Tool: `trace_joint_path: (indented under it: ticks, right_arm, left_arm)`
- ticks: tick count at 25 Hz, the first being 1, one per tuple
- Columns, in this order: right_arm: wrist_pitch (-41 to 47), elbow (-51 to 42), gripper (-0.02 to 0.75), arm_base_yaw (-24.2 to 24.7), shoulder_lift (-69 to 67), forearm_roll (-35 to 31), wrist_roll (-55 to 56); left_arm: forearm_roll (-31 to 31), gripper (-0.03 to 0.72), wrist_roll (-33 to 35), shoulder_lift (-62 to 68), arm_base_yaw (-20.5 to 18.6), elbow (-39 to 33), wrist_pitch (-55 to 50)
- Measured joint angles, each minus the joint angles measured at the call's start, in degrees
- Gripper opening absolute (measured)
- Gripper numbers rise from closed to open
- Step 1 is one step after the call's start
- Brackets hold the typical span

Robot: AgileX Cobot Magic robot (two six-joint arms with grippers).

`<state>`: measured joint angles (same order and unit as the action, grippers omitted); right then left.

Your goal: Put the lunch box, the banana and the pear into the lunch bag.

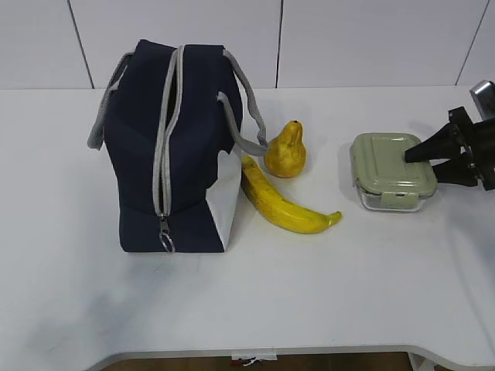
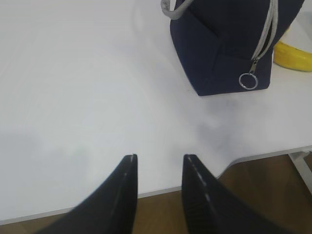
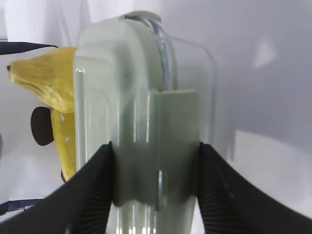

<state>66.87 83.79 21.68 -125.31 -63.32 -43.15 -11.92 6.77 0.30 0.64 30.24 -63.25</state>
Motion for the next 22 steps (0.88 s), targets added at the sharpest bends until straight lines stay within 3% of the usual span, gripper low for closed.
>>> trace_joint_path:
  ticks: [7, 14, 22]
  right_arm:
    - [0.00, 0.00, 0.391, 0.00, 5.65, 0.55, 2.98]
    - [0.10, 0.00, 0.391, -0.35, 12.22, 0.87, 5.68]
    - [0.67, 0.00, 0.391, -5.39, 19.02, -0.46, 6.22]
  left_arm:
    - [-4.06, 0.239, 0.00, 1.14, 0.00, 0.00, 1.74]
    - [-11.76, 0.239, 0.00, 11.56, 0.00, 0.61, 7.01]
    - [-16.05, 0.265, 1.95, 28.62, 0.00, 8.23, 8.81]
